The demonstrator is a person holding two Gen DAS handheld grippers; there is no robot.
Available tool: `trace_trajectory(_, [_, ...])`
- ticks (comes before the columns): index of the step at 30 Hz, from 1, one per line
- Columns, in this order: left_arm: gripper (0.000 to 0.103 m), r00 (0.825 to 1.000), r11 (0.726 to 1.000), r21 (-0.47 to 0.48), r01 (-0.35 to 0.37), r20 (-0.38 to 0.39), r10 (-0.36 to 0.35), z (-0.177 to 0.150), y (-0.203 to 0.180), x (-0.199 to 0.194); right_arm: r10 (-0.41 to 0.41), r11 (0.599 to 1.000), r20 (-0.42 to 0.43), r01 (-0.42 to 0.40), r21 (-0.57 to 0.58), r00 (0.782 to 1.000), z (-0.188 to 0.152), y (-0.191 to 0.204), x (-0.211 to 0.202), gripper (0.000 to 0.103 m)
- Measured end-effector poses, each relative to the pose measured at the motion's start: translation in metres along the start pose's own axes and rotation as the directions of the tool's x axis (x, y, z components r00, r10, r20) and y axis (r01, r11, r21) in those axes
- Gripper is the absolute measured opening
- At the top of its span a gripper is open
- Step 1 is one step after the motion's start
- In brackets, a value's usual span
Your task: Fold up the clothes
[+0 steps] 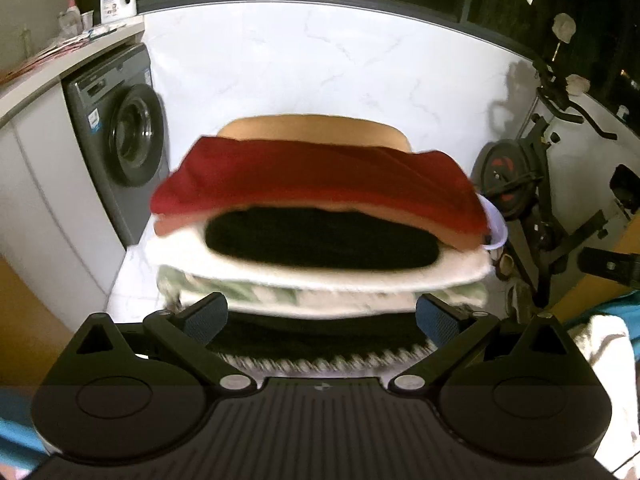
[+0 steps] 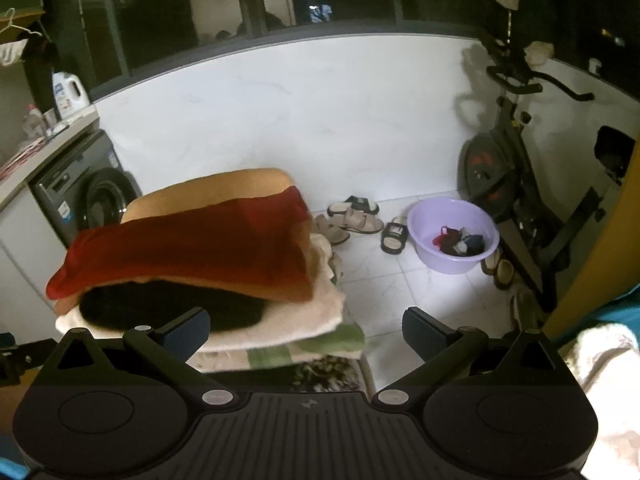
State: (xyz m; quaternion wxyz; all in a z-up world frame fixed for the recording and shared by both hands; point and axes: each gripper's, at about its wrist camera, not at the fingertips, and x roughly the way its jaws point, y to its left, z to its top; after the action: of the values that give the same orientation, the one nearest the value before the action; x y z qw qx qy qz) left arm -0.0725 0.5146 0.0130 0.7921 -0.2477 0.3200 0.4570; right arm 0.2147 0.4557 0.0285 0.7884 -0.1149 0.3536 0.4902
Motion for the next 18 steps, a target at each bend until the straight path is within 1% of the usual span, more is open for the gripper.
trace_trajectory(5, [0.102, 1.000, 0.999, 0.031, -0.020, -0.005, 0.020, -0.031, -0.038, -0.034, 0.030, 1.000, -0.009, -0.030, -0.009, 1.000, -0.020, -0.027, -0.027, 0.102])
trace_trajectory(10, [0.102, 0.998, 0.998, 0.035, -0.056, -0.014, 0.057, -0.056, -0.062, -0.059, 0.051, 0.998, -0.023, -0.052, -0.021, 0.998, -0.040, -0.037, -0.052, 0.102])
trace_trajectory(14, [0.102, 0.996, 0.995, 0.026, -0.093, -0.008, 0.093, -0.073, -0.071, -0.075, 0.068, 0.997, -0.034, -0.069, -0.031, 0.997, -0.055, -0.045, -0.073, 0.102])
trace_trajectory(16, [0.102, 0.994, 0.994, 0.012, -0.105, -0.017, 0.105, -0.081, -0.074, -0.082, 0.071, 0.997, -0.041, -0.072, -0.034, 0.997, -0.064, -0.043, -0.083, 0.102])
trace_trajectory(18, [0.102, 0.995, 0.995, 0.000, -0.100, -0.027, 0.100, -0.089, -0.073, -0.090, 0.073, 0.997, -0.049, -0.075, -0.036, 0.996, -0.072, -0.041, -0.093, 0.102])
